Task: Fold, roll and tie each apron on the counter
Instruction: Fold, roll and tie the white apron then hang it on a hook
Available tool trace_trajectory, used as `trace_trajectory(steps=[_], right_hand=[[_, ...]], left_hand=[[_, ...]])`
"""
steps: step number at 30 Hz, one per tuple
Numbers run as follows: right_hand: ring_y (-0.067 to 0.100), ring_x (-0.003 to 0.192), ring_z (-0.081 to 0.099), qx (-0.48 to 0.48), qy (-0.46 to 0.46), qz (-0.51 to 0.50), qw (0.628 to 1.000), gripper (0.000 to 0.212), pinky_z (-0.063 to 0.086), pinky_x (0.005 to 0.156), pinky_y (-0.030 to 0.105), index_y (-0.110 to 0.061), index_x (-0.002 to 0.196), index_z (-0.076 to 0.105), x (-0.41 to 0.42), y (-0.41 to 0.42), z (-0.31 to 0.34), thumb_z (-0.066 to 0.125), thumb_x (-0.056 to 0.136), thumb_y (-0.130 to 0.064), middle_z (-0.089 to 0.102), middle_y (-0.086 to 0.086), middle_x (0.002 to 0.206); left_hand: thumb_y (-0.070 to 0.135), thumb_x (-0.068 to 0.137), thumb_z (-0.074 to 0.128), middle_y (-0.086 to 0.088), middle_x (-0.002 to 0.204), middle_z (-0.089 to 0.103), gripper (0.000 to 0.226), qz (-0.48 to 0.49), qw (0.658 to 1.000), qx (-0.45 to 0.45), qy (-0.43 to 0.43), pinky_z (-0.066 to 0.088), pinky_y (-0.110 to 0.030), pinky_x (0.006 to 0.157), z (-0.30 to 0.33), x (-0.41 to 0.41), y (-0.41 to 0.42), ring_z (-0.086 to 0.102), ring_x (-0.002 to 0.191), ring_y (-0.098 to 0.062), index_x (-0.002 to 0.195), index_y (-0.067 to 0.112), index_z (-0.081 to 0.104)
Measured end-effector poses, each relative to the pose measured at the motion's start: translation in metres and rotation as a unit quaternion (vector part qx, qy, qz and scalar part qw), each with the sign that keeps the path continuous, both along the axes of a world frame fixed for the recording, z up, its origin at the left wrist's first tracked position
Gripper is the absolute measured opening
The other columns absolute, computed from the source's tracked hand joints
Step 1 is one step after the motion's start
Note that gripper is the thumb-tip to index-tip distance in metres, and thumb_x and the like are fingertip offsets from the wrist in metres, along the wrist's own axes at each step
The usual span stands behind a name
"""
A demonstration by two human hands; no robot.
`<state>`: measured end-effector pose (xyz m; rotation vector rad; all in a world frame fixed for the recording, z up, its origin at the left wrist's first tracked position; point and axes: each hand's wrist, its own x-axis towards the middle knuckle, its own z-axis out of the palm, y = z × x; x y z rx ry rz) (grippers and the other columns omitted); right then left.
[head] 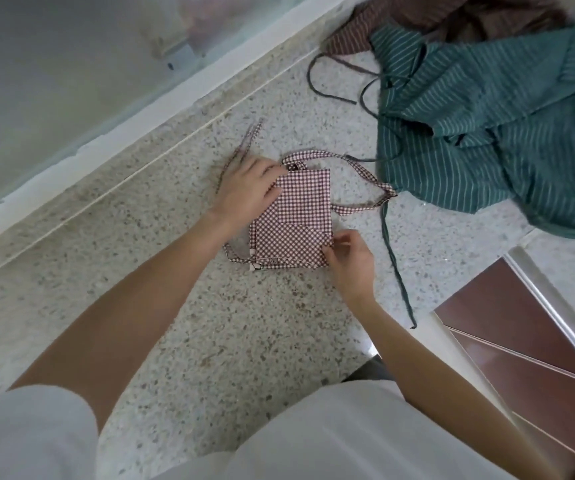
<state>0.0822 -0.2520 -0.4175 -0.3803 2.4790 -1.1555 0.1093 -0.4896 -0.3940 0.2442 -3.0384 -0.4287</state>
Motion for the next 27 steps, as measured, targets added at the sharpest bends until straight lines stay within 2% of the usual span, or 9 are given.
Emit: trace_trajectory(steps=[3, 6, 8, 12, 16, 18, 21, 24, 27], right_hand=[[0.024, 0.108, 0.05, 0.002, 0.18, 0.147, 0.973, 0.024, 0.041, 0.093, 0.032, -0.007, 0.105, 0.058, -0.004, 0.012, 0.004, 0.064, 0.084, -0.015, 0.054, 0.011, 0.116], [0.029, 0.124, 0.041, 0.057, 0.31, 0.378, 0.87, 0.032, 0.029, 0.102, 0.04, -0.015, 0.111, 0.057, -0.019, 0.022, 0.008, 0.057, 0.085, -0.034, 0.05, 0.01, 0.13], [0.035, 0.127, 0.04, 0.122, 0.337, 0.464, 0.81, 0.038, 0.025, 0.107, 0.046, -0.015, 0.113, 0.054, -0.031, 0.022, 0.003, 0.054, 0.083, -0.038, 0.051, 0.014, 0.131], [0.039, 0.113, 0.055, 0.176, 0.348, 0.543, 0.744, 0.045, 0.035, 0.104, 0.049, -0.007, 0.107, 0.058, -0.05, 0.015, 0.0, 0.039, 0.088, -0.042, 0.06, 0.02, 0.12], [0.033, 0.103, 0.063, 0.202, 0.38, 0.56, 0.708, 0.031, 0.047, 0.091, 0.043, -0.004, 0.097, 0.065, -0.062, 0.003, 0.004, 0.059, 0.081, -0.03, 0.066, 0.017, 0.112], [0.029, 0.091, 0.066, 0.171, 0.372, 0.553, 0.726, 0.024, 0.047, 0.086, 0.04, -0.007, 0.093, 0.062, -0.067, 0.0, 0.006, 0.053, 0.084, -0.026, 0.068, 0.013, 0.101], [0.021, 0.056, 0.053, 0.118, 0.297, 0.499, 0.806, 0.025, 0.044, 0.082, 0.038, -0.011, 0.092, 0.052, -0.073, -0.008, 0.015, 0.032, 0.092, -0.027, 0.058, 0.001, 0.072], [0.013, 0.045, 0.042, 0.097, 0.204, 0.387, 0.894, 0.031, 0.046, 0.068, 0.032, -0.006, 0.1, 0.049, -0.075, -0.027, 0.025, 0.026, 0.098, -0.027, 0.049, 0.002, 0.068], [0.02, 0.053, 0.044, 0.162, 0.136, 0.313, 0.926, 0.03, 0.029, 0.05, 0.026, -0.005, 0.115, 0.043, -0.084, -0.049, 0.026, 0.027, 0.103, -0.026, 0.051, 0.005, 0.072]], left_hand=[[0.033, 0.094, 0.046, -0.003, 0.115, 0.062, 0.032, -0.05, 0.996, 0.039, 0.056, 0.044, -0.035, 0.094, 0.0, 0.032, 0.018, 0.054, 0.108, -0.02, 0.115, 0.014, 0.062], [0.049, 0.092, 0.043, 0.001, 0.126, 0.056, 0.046, -0.049, 0.996, 0.067, -0.022, 0.037, -0.042, 0.105, -0.012, 0.064, 0.021, 0.049, 0.118, -0.019, 0.125, 0.02, 0.056], [0.072, 0.08, 0.039, 0.003, 0.139, 0.045, 0.075, -0.06, 0.99, 0.057, -0.113, 0.02, -0.045, 0.114, -0.016, 0.078, 0.02, 0.038, 0.13, -0.019, 0.136, 0.023, 0.044], [0.08, 0.064, 0.049, 0.003, 0.152, 0.024, 0.103, -0.079, 0.976, 0.031, -0.199, -0.006, -0.042, 0.113, -0.021, 0.09, 0.021, 0.02, 0.141, -0.017, 0.146, 0.022, 0.025], [0.071, 0.065, 0.063, 0.0, 0.153, 0.023, 0.105, -0.063, 0.982, 0.053, -0.169, -0.002, -0.04, 0.116, -0.027, 0.094, 0.023, 0.022, 0.14, -0.018, 0.146, 0.016, 0.024], [0.068, 0.066, 0.064, -0.001, 0.151, 0.028, 0.101, -0.052, 0.985, 0.074, -0.149, 0.0, -0.036, 0.116, -0.028, 0.093, 0.023, 0.027, 0.138, -0.019, 0.144, 0.015, 0.028], [0.053, 0.07, 0.071, -0.002, 0.136, 0.047, 0.077, -0.004, 0.981, 0.165, -0.1, 0.019, -0.038, 0.115, -0.024, 0.087, 0.021, 0.043, 0.124, -0.019, 0.133, 0.017, 0.044], [0.032, 0.075, 0.075, 0.006, 0.096, 0.063, 0.04, 0.14, 0.949, 0.281, -0.02, 0.047, -0.03, 0.079, -0.013, 0.074, 0.024, 0.053, 0.08, -0.006, 0.111, 0.018, 0.063], [0.041, 0.086, 0.062, 0.007, 0.087, 0.065, 0.037, 0.283, 0.899, 0.333, -0.004, 0.042, -0.011, 0.058, -0.009, 0.056, 0.027, 0.056, 0.068, -0.002, 0.115, 0.019, 0.063]])
